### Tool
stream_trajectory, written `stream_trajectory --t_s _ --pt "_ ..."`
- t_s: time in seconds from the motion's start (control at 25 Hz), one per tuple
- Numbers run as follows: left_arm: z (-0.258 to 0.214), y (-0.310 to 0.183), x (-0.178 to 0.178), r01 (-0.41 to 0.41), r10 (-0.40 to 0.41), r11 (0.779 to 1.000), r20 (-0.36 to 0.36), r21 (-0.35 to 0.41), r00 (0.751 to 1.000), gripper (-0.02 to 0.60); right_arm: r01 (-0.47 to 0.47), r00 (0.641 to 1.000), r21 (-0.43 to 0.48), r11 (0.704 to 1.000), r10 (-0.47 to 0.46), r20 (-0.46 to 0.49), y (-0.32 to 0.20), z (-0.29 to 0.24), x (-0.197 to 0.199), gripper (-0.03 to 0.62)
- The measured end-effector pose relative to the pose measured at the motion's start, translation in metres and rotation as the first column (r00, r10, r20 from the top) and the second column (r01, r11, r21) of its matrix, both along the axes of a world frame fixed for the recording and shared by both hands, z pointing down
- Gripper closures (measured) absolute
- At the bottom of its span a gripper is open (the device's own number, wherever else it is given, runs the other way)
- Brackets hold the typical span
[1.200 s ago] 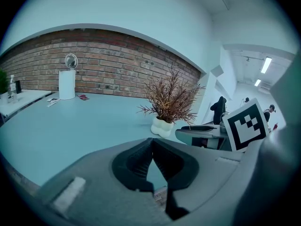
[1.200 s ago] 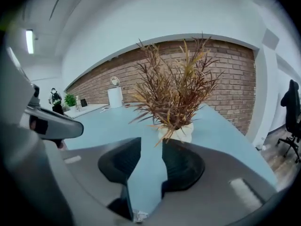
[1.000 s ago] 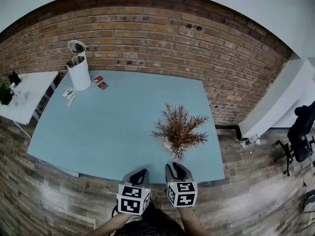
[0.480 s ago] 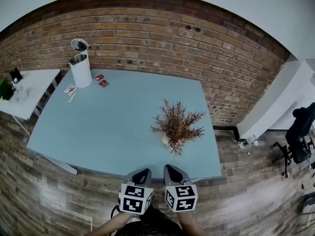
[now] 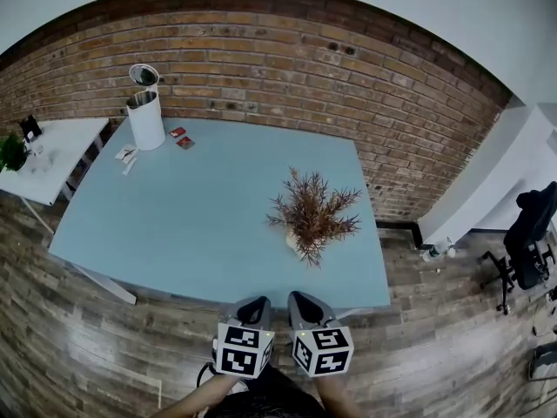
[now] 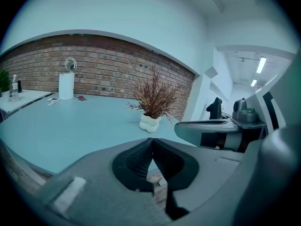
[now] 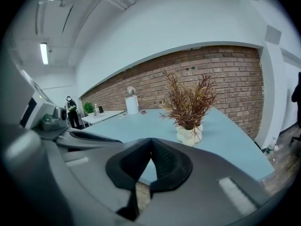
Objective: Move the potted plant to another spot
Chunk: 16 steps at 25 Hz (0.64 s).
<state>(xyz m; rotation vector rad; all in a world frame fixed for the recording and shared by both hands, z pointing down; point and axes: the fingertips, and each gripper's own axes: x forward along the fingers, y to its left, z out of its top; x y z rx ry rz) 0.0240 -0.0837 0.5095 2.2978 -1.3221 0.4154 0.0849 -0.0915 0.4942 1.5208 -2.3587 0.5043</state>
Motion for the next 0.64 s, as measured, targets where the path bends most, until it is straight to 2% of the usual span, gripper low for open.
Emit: stream_trajectory --t_s 0.64 --pt "-0.008 0.021 -0.002 0.004 -0.004 1.0 0.013 0.022 1.0 0.588 0.01 1.0 0.016 1.0 -0.01 0.011 0.024 -0.007 -0.006 0.588"
